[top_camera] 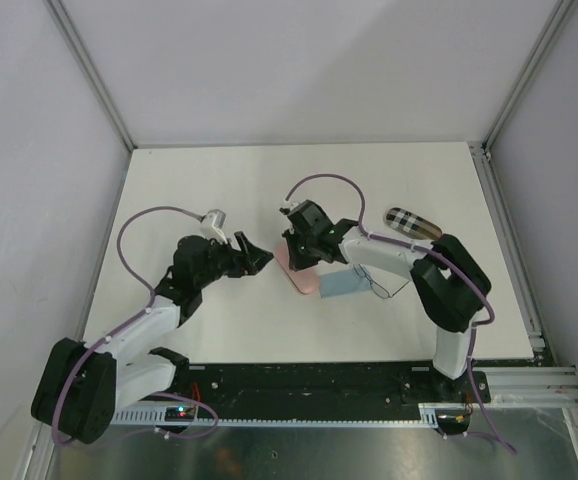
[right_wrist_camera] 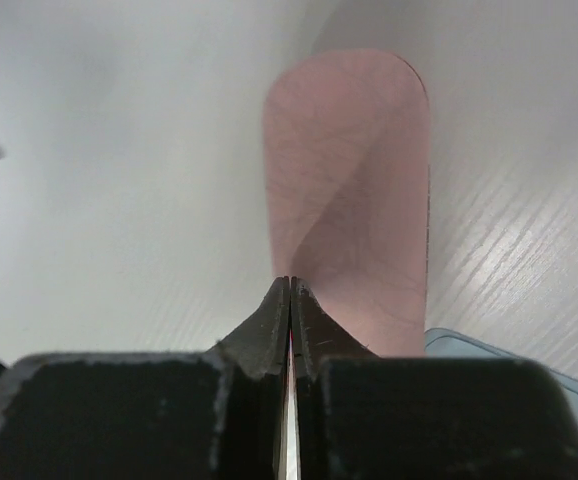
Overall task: Organize the sunglasses
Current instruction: Close the case with sunglasses at the center of the board, then pick up the sunglasses case from the center of the board.
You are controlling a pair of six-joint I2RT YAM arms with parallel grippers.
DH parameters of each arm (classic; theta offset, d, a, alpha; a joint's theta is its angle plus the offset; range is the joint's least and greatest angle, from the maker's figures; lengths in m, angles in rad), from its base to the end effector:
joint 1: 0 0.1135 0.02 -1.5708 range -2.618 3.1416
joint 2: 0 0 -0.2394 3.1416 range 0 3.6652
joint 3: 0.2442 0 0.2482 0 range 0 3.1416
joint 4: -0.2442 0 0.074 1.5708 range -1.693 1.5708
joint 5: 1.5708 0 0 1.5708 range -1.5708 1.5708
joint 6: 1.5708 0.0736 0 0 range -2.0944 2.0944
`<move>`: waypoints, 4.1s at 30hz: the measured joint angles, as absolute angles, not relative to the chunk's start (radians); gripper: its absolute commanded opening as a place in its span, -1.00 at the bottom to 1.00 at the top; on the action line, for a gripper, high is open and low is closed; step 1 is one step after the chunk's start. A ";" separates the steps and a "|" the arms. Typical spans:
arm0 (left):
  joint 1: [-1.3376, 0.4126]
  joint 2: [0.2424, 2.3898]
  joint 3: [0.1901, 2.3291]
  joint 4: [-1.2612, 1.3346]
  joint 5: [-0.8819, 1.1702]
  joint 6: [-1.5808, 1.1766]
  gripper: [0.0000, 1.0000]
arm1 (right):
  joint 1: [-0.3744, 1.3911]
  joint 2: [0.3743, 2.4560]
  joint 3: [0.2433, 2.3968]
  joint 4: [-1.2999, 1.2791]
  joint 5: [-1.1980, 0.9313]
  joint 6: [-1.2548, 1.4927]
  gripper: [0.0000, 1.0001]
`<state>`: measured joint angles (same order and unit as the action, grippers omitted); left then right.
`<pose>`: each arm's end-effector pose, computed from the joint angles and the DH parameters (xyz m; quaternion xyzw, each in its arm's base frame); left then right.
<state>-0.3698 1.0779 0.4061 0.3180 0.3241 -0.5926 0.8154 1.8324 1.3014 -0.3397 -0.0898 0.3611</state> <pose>0.2409 -0.1185 0.1717 0.0016 0.8150 -0.3785 0.4388 0.2796 0.3066 0.1619 -0.2263 0.9108 0.2252 0.2616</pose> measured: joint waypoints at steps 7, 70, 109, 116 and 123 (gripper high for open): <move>-0.338 1.052 0.373 0.320 0.298 -0.642 0.99 | 0.822 1.897 1.314 -0.331 -0.092 0.372 -1.00; -0.961 1.359 0.733 -0.109 -0.191 -0.747 0.99 | 0.551 1.218 0.796 -0.215 -0.051 0.400 -0.72; -0.593 1.926 1.240 -0.171 -0.258 -0.581 0.99 | -0.003 1.351 0.799 -0.267 -0.120 0.653 0.99; -0.697 1.627 1.085 -0.173 -0.168 -0.547 0.99 | -0.041 1.419 0.928 -0.223 -0.073 0.581 0.99; -0.705 1.422 0.954 -0.159 -0.115 -0.537 0.99 | 0.049 1.503 1.022 -0.103 -0.107 0.133 0.99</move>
